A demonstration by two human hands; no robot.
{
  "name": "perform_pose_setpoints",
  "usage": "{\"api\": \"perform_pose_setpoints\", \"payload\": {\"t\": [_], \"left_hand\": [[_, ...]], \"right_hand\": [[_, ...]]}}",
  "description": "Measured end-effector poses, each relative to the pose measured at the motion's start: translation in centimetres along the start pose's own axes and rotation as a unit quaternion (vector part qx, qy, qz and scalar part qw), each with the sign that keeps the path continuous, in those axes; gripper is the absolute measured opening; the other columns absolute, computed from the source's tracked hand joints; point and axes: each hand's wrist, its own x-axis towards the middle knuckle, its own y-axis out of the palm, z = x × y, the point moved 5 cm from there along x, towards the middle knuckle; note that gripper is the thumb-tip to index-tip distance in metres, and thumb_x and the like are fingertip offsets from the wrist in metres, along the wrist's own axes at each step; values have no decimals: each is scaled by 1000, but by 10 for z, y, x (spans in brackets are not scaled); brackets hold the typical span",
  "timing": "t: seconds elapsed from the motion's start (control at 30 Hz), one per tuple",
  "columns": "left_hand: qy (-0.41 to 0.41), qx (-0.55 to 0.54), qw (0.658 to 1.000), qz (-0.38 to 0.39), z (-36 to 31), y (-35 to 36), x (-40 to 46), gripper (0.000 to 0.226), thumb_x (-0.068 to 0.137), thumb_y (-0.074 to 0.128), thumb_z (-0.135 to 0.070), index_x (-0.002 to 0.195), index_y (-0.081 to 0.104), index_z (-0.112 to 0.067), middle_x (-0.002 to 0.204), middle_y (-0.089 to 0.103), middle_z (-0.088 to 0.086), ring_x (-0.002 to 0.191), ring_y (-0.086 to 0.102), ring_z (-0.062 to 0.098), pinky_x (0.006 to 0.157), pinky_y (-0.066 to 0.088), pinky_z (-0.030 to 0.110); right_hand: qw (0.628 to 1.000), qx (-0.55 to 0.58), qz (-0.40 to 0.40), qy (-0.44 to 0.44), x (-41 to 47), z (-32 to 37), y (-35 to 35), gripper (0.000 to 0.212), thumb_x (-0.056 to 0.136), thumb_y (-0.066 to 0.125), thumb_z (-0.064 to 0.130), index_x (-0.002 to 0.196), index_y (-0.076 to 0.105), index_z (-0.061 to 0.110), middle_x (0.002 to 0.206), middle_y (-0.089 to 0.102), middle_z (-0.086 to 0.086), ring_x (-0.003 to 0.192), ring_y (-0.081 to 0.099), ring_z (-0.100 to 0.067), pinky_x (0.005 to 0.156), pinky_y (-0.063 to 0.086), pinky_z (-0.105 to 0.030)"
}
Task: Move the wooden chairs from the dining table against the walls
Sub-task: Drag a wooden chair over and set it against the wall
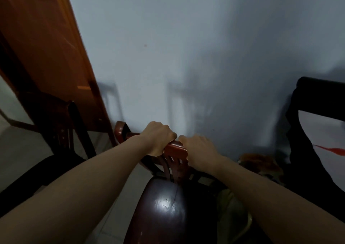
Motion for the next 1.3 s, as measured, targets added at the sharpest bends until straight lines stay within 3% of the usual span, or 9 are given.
{"api": "perform_pose_setpoints", "payload": {"t": [0.27,0.63,0.97,1.3], "left_hand": [[58,-35,997,-45,45,16,96,28,83,60,-28,109,58,-20,99,68,4,88,65,27,65,38,30],[76,-51,995,-37,59,33,205,28,87,56,-28,115,58,-20,110,66,7,98,64,30,68,37,31],[28,-95,995,5,71,65,318,29,85,59,-25,113,60,-18,111,67,7,100,65,30,70,41,30],[13,-119,993,13,81,88,388,43,87,58,-26,128,50,-21,113,66,8,102,63,31,77,47,33]], "right_hand": [[998,-28,16,59,87,-56,-10,48,82,64,16,128,48,19,121,61,-10,109,59,-32,85,46,-36],[991,-30,19,127,157,-141,-7,38,92,51,19,130,52,20,123,60,-12,113,57,-33,86,47,-37],[992,5,53,113,235,-231,9,38,88,54,16,126,52,18,127,55,-15,118,53,-32,93,45,-39],[992,20,96,77,292,-287,19,36,81,64,15,117,59,15,119,61,-14,109,60,-33,84,48,-36]]}}
